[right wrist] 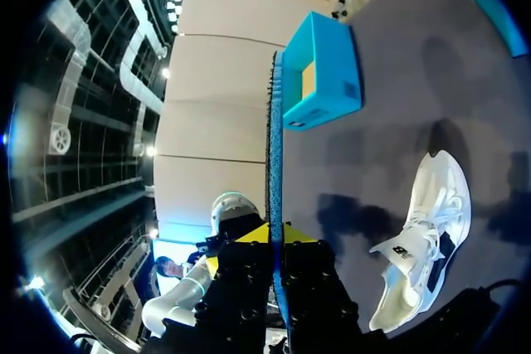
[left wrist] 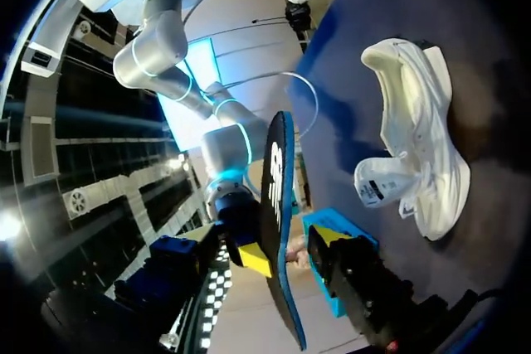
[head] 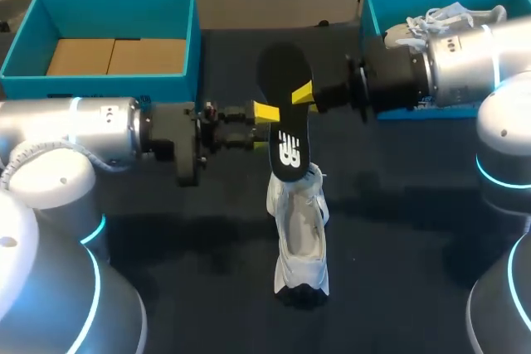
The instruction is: Take the shoe out of the shoebox, open the shoe tongue, remove and reinsert the insole, then place the shoe into the shoebox
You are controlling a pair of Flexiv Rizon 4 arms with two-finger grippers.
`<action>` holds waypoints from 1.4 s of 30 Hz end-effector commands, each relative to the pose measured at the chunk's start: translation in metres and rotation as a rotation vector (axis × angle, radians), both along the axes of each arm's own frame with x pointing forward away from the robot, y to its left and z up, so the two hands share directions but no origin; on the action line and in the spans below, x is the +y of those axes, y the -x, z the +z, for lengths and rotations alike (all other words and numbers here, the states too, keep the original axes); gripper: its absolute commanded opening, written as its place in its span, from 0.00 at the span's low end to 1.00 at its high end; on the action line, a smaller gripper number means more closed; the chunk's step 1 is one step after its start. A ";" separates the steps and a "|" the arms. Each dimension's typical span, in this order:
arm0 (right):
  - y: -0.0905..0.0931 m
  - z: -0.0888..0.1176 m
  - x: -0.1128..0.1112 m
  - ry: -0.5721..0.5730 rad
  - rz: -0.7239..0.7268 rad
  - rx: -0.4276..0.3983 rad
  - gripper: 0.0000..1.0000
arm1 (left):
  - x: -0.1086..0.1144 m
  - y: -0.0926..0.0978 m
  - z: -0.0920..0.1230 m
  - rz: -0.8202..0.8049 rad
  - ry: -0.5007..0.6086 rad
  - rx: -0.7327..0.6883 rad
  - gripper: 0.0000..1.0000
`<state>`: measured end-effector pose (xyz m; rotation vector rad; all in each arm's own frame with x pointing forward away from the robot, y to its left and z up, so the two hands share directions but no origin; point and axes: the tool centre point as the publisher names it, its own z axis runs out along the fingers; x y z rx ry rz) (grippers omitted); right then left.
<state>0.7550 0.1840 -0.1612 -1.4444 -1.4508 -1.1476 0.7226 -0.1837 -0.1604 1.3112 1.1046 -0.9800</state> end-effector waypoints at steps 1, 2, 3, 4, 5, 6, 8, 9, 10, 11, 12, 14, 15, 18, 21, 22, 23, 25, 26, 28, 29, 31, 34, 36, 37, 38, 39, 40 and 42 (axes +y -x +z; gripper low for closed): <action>0.003 -0.007 -0.002 -0.001 -0.003 0.001 0.00 | 0.037 0.003 0.012 0.000 -0.072 0.016 1.00; 0.003 -0.009 -0.002 0.000 -0.002 0.004 0.00 | 0.042 0.002 0.013 0.004 -0.086 0.022 1.00; 0.003 -0.010 -0.002 0.001 -0.002 0.007 0.00 | 0.047 0.000 0.015 0.003 -0.098 0.025 1.00; 0.003 -0.012 -0.003 0.000 -0.002 0.010 0.00 | 0.051 -0.001 0.017 0.008 -0.116 0.026 1.00; 0.003 -0.013 -0.003 -0.002 -0.002 0.012 0.00 | 0.055 -0.003 0.019 0.005 -0.136 0.031 1.00; 0.002 -0.015 -0.003 -0.003 -0.001 0.015 0.00 | 0.059 -0.004 0.021 0.008 -0.155 0.032 1.00; 0.001 -0.018 -0.004 -0.009 -0.002 0.032 0.00 | 0.064 -0.007 0.027 -0.012 -0.213 0.038 1.00; 0.001 -0.020 -0.004 -0.010 -0.001 0.041 0.00 | 0.065 -0.011 0.030 -0.008 -0.268 0.000 1.00; 0.001 -0.020 -0.004 -0.010 -0.001 0.041 0.00 | 0.065 -0.011 0.030 -0.008 -0.268 0.000 1.00; 0.001 -0.020 -0.004 -0.010 -0.001 0.041 0.00 | 0.065 -0.011 0.030 -0.008 -0.268 0.000 1.00; 0.001 -0.020 -0.004 -0.010 -0.001 0.041 0.00 | 0.065 -0.011 0.030 -0.008 -0.268 0.000 1.00; 0.001 -0.020 -0.004 -0.010 -0.001 0.041 0.00 | 0.065 -0.011 0.030 -0.008 -0.268 0.000 1.00; 0.001 -0.020 -0.004 -0.010 -0.001 0.041 0.00 | 0.065 -0.011 0.030 -0.008 -0.268 0.000 1.00; 0.001 -0.020 -0.004 -0.010 -0.001 0.041 0.00 | 0.065 -0.011 0.030 -0.008 -0.268 0.000 1.00; 0.001 -0.020 -0.004 -0.010 -0.001 0.041 0.00 | 0.065 -0.011 0.030 -0.008 -0.268 0.000 1.00; 0.001 -0.020 -0.004 -0.010 -0.001 0.041 0.00 | 0.065 -0.011 0.030 -0.008 -0.268 0.000 1.00; 0.001 -0.020 -0.004 -0.010 -0.001 0.041 0.00 | 0.065 -0.011 0.030 -0.008 -0.268 0.000 1.00; 0.001 -0.020 -0.004 -0.010 -0.001 0.041 0.00 | 0.067 -0.021 0.036 0.025 -0.331 -0.018 1.00; 0.001 -0.020 -0.004 -0.010 -0.001 0.041 0.00 | 0.069 -0.028 0.038 0.022 -0.336 0.015 1.00; 0.001 -0.020 -0.004 -0.010 -0.001 0.041 0.00 | 0.072 -0.040 0.041 0.053 -0.388 0.003 1.00; 0.001 -0.020 -0.004 -0.010 -0.001 0.041 0.00 | 0.073 -0.047 0.044 0.048 -0.419 0.027 1.00; 0.001 -0.020 -0.004 -0.010 -0.001 0.041 0.00 | 0.075 -0.059 0.051 0.051 -0.437 0.048 1.00; 0.001 -0.020 -0.004 -0.010 -0.001 0.041 0.00 | 0.073 -0.074 0.064 0.032 -0.479 0.102 1.00; 0.001 -0.020 -0.004 -0.010 -0.001 0.041 0.00 | 0.070 -0.080 0.069 0.038 -0.522 0.117 1.00; 0.001 -0.020 -0.004 -0.010 -0.001 0.041 0.00 | 0.068 -0.084 0.072 0.023 -0.540 0.130 1.00; 0.001 -0.020 -0.004 -0.010 -0.001 0.041 0.00 | 0.066 -0.088 0.073 0.032 -0.567 0.127 1.00; 0.001 -0.020 -0.004 -0.010 -0.001 0.041 0.00 | 0.063 -0.090 0.075 0.038 -0.596 0.128 1.00; 0.001 -0.020 -0.004 -0.010 -0.001 0.041 0.00 | 0.060 -0.092 0.077 0.021 -0.617 0.135 1.00; 0.001 -0.020 -0.004 -0.010 -0.001 0.041 0.00 | 0.055 -0.094 0.079 0.024 -0.678 0.133 1.00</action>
